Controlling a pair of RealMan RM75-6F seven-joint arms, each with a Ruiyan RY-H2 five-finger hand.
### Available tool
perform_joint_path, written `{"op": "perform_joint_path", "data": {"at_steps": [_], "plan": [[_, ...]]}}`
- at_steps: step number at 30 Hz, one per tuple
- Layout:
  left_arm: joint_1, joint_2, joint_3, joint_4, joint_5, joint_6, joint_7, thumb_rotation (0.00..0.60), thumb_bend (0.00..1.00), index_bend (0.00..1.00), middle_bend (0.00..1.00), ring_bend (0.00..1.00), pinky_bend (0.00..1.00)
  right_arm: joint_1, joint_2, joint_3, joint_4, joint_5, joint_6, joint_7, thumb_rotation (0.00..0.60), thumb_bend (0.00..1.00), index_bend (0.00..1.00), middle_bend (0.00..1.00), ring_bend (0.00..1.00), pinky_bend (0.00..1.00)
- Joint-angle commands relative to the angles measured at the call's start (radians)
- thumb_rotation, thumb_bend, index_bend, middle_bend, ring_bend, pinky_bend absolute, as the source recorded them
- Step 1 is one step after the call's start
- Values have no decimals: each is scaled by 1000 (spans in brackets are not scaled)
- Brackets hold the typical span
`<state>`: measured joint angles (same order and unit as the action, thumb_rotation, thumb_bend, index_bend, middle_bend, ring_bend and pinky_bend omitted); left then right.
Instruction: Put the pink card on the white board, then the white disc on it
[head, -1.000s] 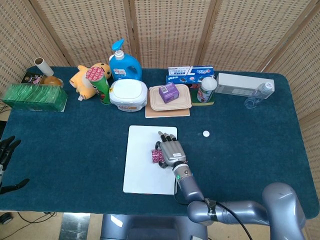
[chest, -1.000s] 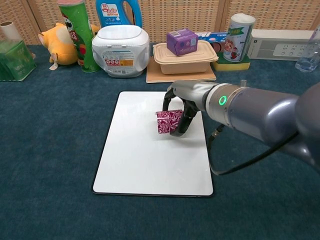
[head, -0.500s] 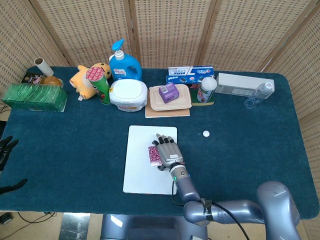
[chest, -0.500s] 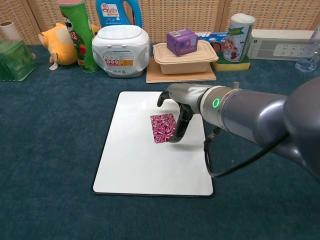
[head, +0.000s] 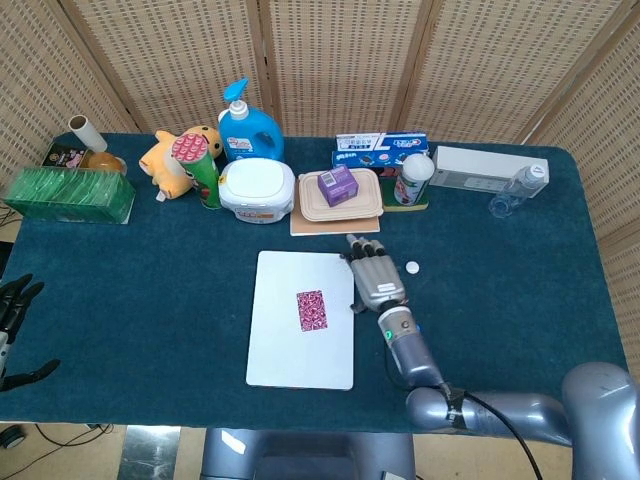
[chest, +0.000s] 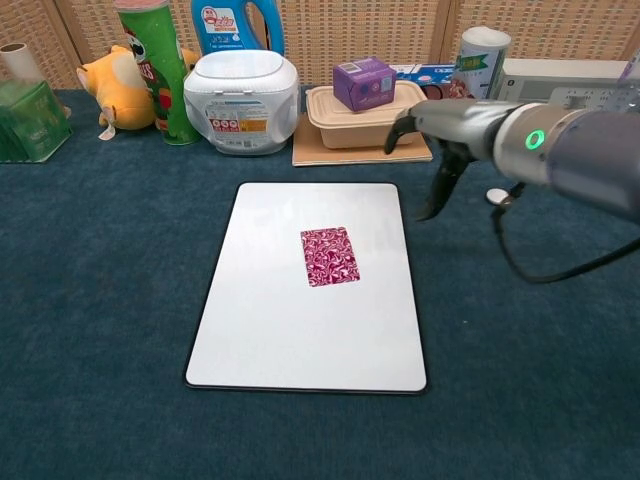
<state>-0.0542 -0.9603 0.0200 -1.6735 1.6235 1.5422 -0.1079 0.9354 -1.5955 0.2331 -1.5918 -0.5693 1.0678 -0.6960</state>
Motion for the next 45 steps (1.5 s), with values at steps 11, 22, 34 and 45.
{"op": "perform_joint_path", "data": {"at_steps": [11,22,34,45], "plan": [[-2,-19,2,-21,3,-9,69,600,84,0,0,0,75,-122,106,-57,214,-156,-183,279,600,259,303,43,0,114],[-5,-27,-1,-32,-10,-20,100,600,83,0,0,0,75,-131,38,-55,376,-194,-245,360,600,309,323,50,0,131],[-28,-32,-11,-52,-52,-75,148,600,83,0,0,0,75,-137,-35,-37,520,-251,-307,454,600,309,359,58,0,136],[-25,-33,-10,-57,-53,-69,156,600,83,0,0,0,75,-131,-54,-11,557,-259,-334,476,600,320,392,62,0,139]]}}
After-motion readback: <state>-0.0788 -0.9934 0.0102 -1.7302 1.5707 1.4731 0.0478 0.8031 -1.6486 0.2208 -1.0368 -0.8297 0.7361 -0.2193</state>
